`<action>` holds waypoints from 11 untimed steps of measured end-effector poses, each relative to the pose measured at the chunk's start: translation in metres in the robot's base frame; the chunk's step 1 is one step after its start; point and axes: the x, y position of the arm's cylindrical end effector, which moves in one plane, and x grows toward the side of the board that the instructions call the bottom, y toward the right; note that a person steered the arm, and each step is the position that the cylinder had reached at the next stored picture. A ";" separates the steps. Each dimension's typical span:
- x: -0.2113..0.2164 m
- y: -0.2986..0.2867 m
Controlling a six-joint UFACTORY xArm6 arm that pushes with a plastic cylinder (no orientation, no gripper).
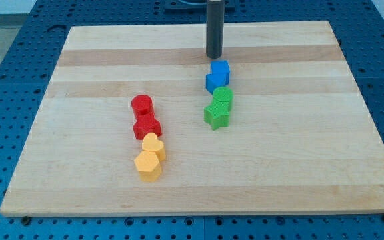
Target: Separate blue cube from triangle
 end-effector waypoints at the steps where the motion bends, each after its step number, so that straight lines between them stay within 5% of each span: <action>1: 0.000 -0.001; 5: 0.006 0.093; 7: 0.068 0.057; 10: 0.053 -0.043; 11: 0.043 -0.019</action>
